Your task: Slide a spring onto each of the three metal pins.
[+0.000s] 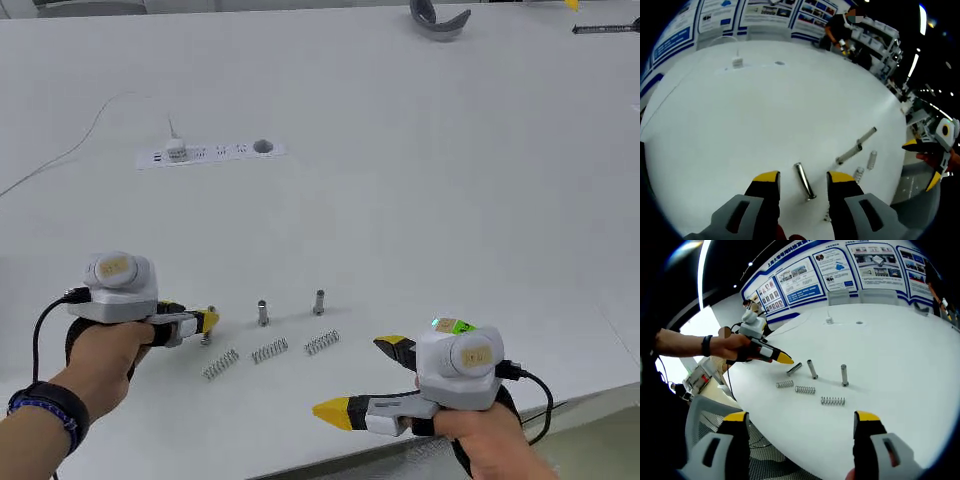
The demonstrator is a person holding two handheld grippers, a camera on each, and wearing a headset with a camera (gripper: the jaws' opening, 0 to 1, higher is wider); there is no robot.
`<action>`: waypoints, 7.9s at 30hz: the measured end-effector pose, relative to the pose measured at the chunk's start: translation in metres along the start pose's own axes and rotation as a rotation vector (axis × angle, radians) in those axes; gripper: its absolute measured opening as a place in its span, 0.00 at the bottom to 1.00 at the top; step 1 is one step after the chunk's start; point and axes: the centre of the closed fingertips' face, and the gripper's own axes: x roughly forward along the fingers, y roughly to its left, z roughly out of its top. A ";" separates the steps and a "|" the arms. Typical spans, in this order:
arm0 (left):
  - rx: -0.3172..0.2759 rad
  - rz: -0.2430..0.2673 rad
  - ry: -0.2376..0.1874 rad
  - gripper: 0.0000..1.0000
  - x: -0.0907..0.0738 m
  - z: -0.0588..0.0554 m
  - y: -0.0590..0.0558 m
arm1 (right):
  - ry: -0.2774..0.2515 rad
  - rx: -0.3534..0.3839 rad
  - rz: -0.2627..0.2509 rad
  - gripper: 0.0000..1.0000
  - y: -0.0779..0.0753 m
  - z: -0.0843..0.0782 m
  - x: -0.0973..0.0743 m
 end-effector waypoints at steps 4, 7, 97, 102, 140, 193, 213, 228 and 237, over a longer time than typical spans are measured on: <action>-0.004 0.004 0.012 0.38 0.009 0.000 0.002 | 0.004 0.004 0.003 0.87 0.000 -0.001 0.001; -0.016 0.011 0.017 0.34 0.014 -0.001 0.005 | 0.006 0.010 0.004 0.87 0.000 -0.003 0.001; 0.176 0.186 -0.022 0.07 -0.026 -0.004 -0.002 | 0.035 0.023 0.026 0.86 0.007 -0.016 0.000; 0.190 0.175 -0.027 0.07 -0.020 -0.001 -0.010 | 0.032 0.028 0.021 0.86 0.005 -0.016 -0.001; 0.191 0.175 0.033 0.26 -0.014 -0.029 -0.006 | 0.041 0.035 0.038 0.86 0.009 -0.019 0.003; 0.259 -0.021 0.031 0.68 -0.060 -0.088 -0.040 | 0.047 0.007 0.030 0.87 -0.001 -0.016 0.008; 0.480 -0.068 0.086 0.58 -0.045 -0.074 -0.052 | 0.049 0.004 0.029 0.86 0.000 -0.017 0.006; 0.429 -0.067 0.111 0.34 -0.016 -0.068 -0.042 | 0.047 0.018 0.026 0.86 0.000 -0.018 0.004; 0.391 -0.044 0.130 0.22 -0.006 -0.073 -0.034 | 0.051 0.024 0.028 0.85 0.000 -0.018 0.005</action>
